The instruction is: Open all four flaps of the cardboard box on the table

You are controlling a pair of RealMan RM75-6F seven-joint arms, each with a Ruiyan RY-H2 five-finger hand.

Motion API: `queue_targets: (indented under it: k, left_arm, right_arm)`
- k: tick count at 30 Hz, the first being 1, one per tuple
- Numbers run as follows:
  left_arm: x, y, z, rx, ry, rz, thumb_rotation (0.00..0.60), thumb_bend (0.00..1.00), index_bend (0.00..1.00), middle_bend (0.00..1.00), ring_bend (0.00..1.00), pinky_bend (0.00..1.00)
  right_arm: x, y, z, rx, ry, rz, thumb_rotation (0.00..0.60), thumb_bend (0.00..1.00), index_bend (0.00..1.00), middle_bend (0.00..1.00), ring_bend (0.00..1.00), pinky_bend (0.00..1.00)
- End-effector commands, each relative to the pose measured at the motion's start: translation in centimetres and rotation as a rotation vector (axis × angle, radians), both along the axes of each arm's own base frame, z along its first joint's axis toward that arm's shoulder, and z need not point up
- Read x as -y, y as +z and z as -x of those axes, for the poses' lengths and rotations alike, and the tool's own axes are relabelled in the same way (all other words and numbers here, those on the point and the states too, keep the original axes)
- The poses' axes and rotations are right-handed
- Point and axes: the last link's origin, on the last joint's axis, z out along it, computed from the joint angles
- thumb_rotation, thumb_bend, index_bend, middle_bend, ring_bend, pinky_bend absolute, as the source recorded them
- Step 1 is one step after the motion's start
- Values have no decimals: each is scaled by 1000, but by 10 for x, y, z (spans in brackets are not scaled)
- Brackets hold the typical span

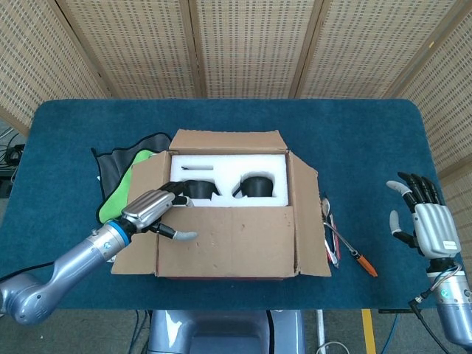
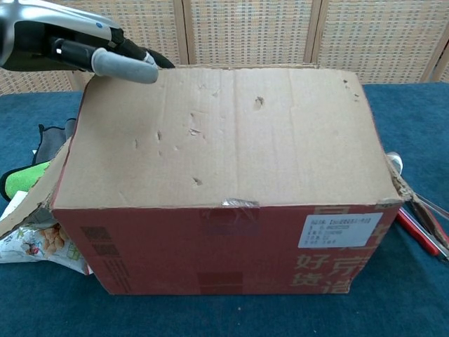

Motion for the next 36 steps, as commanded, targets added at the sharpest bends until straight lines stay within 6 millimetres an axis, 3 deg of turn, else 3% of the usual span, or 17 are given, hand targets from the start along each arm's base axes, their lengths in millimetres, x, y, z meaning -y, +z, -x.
queue_targets:
  k: [1, 23, 36]
  left_arm:
    - [6, 10, -4, 85, 20, 49, 236, 73, 435, 0, 0, 0]
    - [32, 29, -19, 358, 124, 275, 186, 58, 435, 0, 0, 0]
    - [47, 62, 2, 457, 33, 514, 184, 57, 431, 0, 0, 0]
  right_arm:
    - [0, 0, 0, 0, -1, -1, 600, 620, 190, 96, 0, 0]
    - [0, -1, -4, -9, 4, -1, 600, 620, 190, 96, 0, 0]
    - [1, -2, -10, -14, 15, -3, 600, 620, 190, 96, 0, 0]
